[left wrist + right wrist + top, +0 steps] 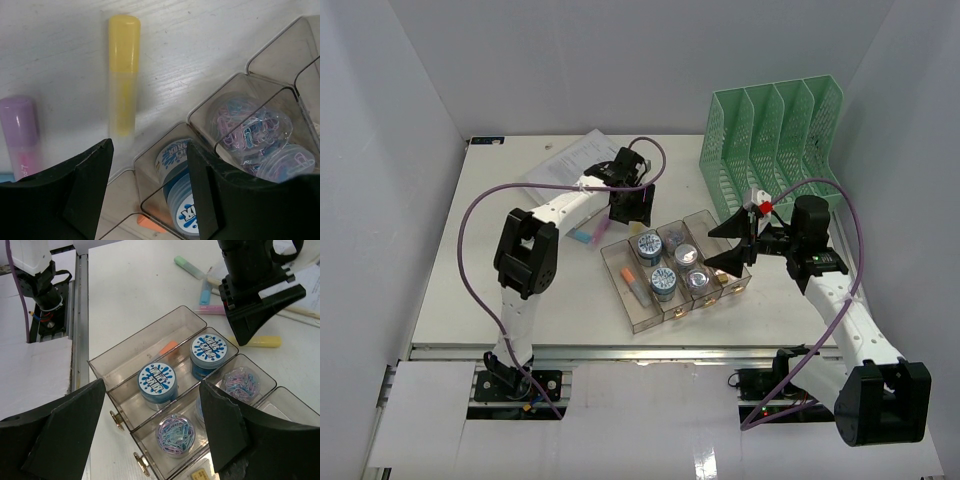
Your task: Organize the desk
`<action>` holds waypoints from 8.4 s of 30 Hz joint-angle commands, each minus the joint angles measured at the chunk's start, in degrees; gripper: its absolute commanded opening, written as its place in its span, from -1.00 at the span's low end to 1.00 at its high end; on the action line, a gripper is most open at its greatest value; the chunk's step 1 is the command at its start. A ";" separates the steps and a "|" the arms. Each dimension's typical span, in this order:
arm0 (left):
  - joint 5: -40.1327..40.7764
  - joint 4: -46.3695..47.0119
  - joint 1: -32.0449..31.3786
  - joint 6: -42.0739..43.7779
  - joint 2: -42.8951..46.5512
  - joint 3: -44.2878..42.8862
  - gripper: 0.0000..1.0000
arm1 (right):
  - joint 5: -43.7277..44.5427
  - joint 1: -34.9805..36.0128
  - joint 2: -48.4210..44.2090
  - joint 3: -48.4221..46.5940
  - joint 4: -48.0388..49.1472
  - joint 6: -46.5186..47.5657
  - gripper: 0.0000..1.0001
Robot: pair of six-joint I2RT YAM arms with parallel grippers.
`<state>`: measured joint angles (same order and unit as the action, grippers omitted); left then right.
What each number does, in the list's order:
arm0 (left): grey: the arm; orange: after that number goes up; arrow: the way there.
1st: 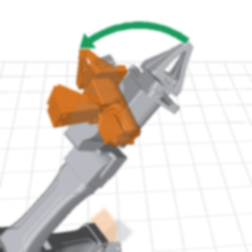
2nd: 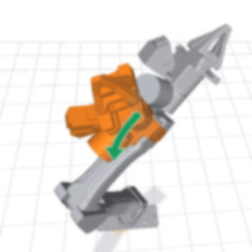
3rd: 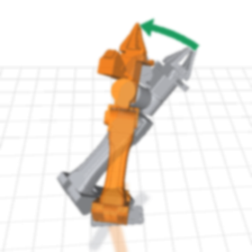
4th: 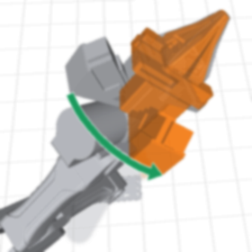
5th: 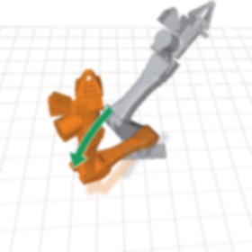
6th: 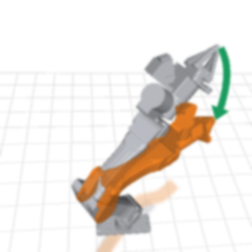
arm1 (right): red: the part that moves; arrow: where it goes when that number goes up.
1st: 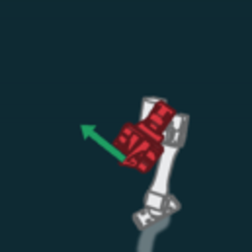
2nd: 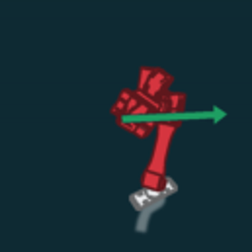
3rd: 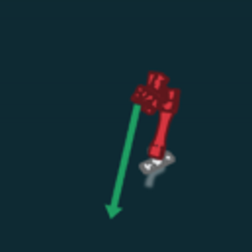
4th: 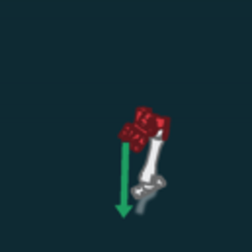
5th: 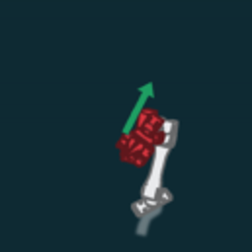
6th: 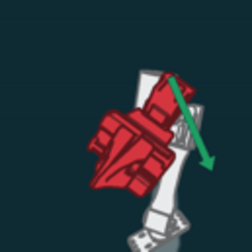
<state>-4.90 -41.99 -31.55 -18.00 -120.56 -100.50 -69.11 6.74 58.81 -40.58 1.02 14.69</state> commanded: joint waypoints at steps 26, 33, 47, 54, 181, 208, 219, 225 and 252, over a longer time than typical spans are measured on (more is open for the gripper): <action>13.07 -5.73 -3.34 4.55 -7.85 -3.66 -0.12 | -2.79 -1.82 -0.01 0.50 3.11 -1.15 0.64; 13.48 -4.31 -3.23 4.35 -7.87 -3.75 -0.33 | -2.76 -2.13 -0.03 0.50 3.08 -1.15 0.64; 16.70 0.20 -1.36 3.38 -0.82 -4.33 -0.86 | -2.61 -2.44 0.19 0.59 3.11 -1.13 0.64; 17.11 1.12 -0.44 3.23 3.23 -3.65 -0.90 | -2.44 -2.61 0.25 0.68 3.11 -0.98 0.64; 4.98 12.98 8.39 8.09 8.45 19.33 -0.46 | -1.77 -3.93 0.92 0.90 2.10 1.27 0.66; -22.39 32.09 10.02 -23.13 41.52 45.71 -0.65 | 0.07 -4.06 1.45 0.24 0.69 1.22 0.65; -27.40 46.39 7.56 -35.57 46.11 64.38 -0.65 | 0.90 -4.19 1.66 0.41 0.56 1.62 0.65; -25.89 47.56 5.59 -36.35 44.81 65.25 -0.50 | 0.99 -4.32 2.05 0.41 0.44 1.78 0.65; -6.41 23.03 10.80 -17.78 53.03 53.52 0.51 | 1.10 -4.26 2.68 -0.26 -1.64 3.85 0.65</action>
<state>-17.89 -11.13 -25.21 -42.04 -71.34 -45.35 -67.67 2.63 61.17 -39.53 0.46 16.64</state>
